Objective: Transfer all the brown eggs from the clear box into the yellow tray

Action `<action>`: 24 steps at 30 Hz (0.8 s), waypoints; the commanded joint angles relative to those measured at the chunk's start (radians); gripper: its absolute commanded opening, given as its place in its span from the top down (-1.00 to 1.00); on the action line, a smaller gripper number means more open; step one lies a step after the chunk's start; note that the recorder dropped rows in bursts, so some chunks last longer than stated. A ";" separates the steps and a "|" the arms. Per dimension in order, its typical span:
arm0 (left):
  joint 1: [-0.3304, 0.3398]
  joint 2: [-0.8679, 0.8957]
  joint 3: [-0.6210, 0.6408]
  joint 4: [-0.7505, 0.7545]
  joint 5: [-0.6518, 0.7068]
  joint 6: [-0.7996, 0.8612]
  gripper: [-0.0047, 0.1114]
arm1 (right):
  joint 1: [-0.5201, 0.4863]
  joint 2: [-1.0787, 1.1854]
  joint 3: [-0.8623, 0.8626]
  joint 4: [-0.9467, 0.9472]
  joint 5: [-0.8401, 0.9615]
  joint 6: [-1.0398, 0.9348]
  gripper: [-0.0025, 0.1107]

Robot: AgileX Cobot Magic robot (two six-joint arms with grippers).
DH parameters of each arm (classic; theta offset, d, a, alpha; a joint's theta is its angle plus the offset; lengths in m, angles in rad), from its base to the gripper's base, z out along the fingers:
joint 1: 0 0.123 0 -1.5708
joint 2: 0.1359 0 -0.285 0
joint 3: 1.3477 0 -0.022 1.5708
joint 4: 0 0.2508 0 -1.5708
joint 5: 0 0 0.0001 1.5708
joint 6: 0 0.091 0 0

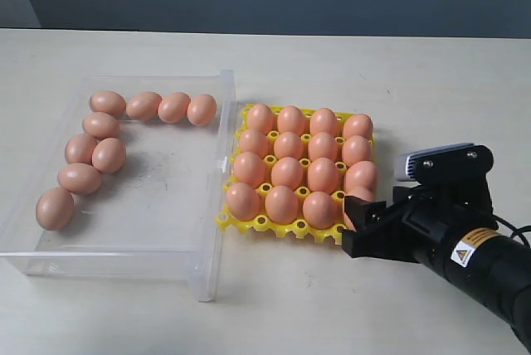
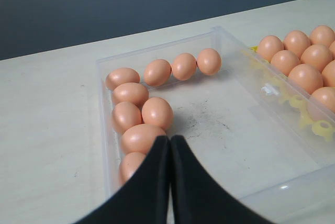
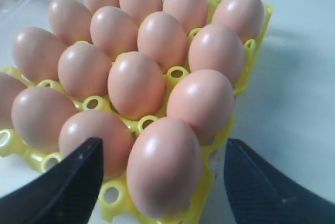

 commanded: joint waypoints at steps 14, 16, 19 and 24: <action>-0.001 -0.005 0.004 0.000 -0.010 -0.003 0.91 | -0.003 -0.378 -0.006 -0.143 0.045 -0.083 -0.17; -0.001 -0.005 0.004 0.000 -0.010 -0.003 0.91 | -0.003 -0.406 -0.025 -0.251 0.055 -0.028 -0.16; -0.001 -0.005 0.004 0.000 -0.010 -0.003 0.91 | -0.003 -0.420 -0.087 -0.317 0.117 0.114 0.09; -0.001 -0.005 0.004 0.000 -0.010 -0.003 0.91 | -0.003 -0.378 -0.237 -0.340 0.298 0.150 0.75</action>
